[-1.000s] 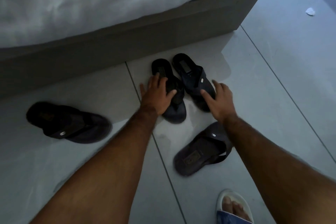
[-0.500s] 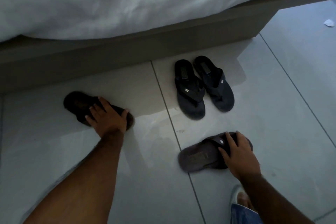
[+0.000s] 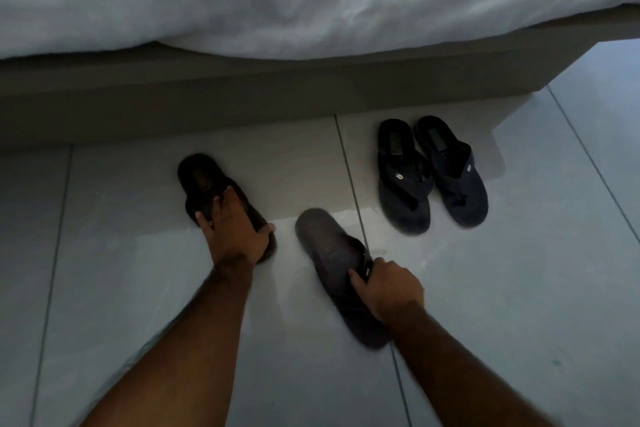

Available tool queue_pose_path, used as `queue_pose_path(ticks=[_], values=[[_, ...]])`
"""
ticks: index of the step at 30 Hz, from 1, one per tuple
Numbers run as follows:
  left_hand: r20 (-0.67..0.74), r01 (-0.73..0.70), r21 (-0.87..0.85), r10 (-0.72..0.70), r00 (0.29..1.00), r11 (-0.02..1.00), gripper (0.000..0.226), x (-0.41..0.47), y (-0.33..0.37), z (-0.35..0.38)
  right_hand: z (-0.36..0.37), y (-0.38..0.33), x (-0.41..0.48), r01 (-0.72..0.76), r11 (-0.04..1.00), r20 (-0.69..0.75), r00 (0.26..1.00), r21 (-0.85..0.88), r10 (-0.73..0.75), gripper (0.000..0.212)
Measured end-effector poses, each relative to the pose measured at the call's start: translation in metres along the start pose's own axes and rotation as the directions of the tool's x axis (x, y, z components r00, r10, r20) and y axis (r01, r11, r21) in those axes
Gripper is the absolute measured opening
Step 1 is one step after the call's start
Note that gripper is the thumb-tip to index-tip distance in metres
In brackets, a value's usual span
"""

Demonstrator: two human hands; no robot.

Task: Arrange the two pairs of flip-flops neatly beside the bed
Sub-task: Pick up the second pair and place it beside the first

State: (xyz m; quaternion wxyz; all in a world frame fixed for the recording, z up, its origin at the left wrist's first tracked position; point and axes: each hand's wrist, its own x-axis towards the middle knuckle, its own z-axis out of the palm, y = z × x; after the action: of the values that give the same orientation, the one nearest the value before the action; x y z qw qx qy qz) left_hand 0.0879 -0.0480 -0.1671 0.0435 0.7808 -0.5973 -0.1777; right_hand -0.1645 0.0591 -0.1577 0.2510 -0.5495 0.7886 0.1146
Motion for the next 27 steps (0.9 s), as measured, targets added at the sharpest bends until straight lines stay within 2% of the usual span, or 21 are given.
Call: queue_pose_path(ticks=[5, 9, 12, 14, 16, 18, 21, 27], values=[[-0.062, -0.137, -0.012, 0.136, 0.989, 0.991, 0.085, -0.015, -0.007, 0.006, -0.003, -0.051, 0.027, -0.018, 0.985, -0.038, 0.999, 0.169, 0.025, 0.076], [-0.085, -0.267, -0.021, 0.264, 0.961, 0.964, 0.076, -0.025, -0.004, 0.015, -0.014, -0.086, 0.051, -0.034, 0.948, -0.101, 0.992, 0.316, 0.07, 0.082], [-0.086, -0.322, -0.023, 0.319, 0.944, 0.946, 0.072, -0.023, -0.004, 0.02, -0.023, -0.099, 0.064, 0.026, 0.939, -0.126, 0.992, 0.342, 0.018, 0.091], [-0.094, -0.339, -0.022, 0.335, 0.937, 0.941, 0.068, -0.019, -0.002, 0.022, -0.029, -0.101, 0.068, 0.112, 0.912, -0.115, 0.991, 0.395, -0.072, 0.101], [-0.117, -0.341, -0.037, 0.334, 0.935, 0.94, 0.061, -0.015, 0.001, 0.024, -0.032, -0.101, 0.071, 0.254, 0.895, -0.124, 0.967, 0.366, -0.223, 0.105], [-0.134, -0.329, -0.053, 0.32, 0.938, 0.943, 0.053, -0.008, 0.006, 0.025, -0.033, -0.103, 0.076, 0.334, 0.904, -0.119, 0.942, 0.265, -0.313, 0.103], [-0.11, -0.315, -0.061, 0.307, 0.945, 0.947, 0.047, 0.01, 0.015, 0.024, -0.04, -0.113, 0.09, 0.331, 0.913, -0.092, 0.944, 0.24, -0.318, 0.097], [0.005, -0.274, -0.05, 0.275, 0.961, 0.96, 0.05, 0.052, 0.026, 0.017, -0.06, -0.129, 0.118, 0.27, 0.936, -0.002, 0.961, 0.226, -0.277, 0.099]])
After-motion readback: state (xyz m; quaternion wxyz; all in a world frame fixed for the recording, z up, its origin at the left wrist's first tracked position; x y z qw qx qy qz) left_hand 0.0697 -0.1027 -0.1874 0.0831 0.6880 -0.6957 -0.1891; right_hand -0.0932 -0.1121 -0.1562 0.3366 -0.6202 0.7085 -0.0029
